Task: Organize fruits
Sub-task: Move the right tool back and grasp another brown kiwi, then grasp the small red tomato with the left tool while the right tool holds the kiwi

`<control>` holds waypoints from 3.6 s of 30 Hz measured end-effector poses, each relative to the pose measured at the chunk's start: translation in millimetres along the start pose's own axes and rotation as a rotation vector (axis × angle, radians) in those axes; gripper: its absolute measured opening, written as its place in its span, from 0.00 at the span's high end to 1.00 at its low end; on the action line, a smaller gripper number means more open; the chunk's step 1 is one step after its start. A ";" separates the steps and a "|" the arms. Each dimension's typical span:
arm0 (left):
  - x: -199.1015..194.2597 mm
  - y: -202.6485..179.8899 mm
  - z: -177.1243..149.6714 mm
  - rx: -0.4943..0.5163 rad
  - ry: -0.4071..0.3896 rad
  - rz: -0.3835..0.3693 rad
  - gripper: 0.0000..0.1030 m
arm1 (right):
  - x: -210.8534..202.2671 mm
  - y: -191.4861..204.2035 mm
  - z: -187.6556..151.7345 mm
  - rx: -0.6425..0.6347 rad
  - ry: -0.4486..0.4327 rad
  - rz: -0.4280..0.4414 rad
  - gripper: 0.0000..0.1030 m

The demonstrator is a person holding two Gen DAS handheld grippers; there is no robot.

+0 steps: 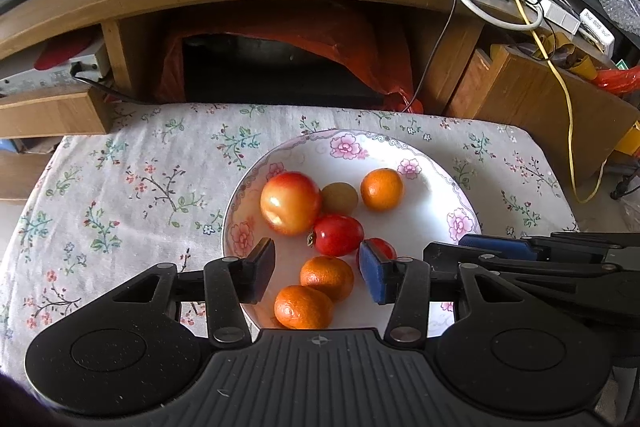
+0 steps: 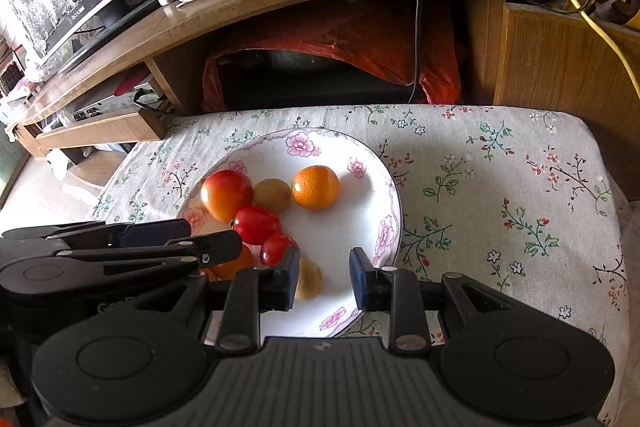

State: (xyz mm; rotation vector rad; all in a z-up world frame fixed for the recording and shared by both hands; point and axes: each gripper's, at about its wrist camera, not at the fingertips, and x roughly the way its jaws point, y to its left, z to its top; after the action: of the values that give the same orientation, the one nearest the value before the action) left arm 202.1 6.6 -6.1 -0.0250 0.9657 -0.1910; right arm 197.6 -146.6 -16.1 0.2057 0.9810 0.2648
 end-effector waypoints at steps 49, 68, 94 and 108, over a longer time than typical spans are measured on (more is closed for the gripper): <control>-57.4 32.3 -49.5 0.022 0.022 0.026 0.37 | -21.6 66.9 -63.2 -0.154 0.102 0.073 0.67; -49.7 38.3 -51.3 -0.007 0.048 0.015 0.34 | 10.1 83.4 -75.8 -0.221 0.152 0.099 0.75; 5.2 -13.4 -59.0 0.101 0.097 -0.032 0.52 | -32.6 26.6 -93.6 -0.208 0.177 -0.003 0.75; -13.6 -14.0 -71.6 0.119 0.113 -0.049 0.62 | -31.0 27.7 -91.5 -0.235 0.165 -0.037 0.75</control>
State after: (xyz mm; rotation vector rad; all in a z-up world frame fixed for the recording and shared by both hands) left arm 133.8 -0.2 -34.4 0.0723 1.0657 -0.2968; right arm 100.9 -125.2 -33.1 -0.0496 1.1059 0.3646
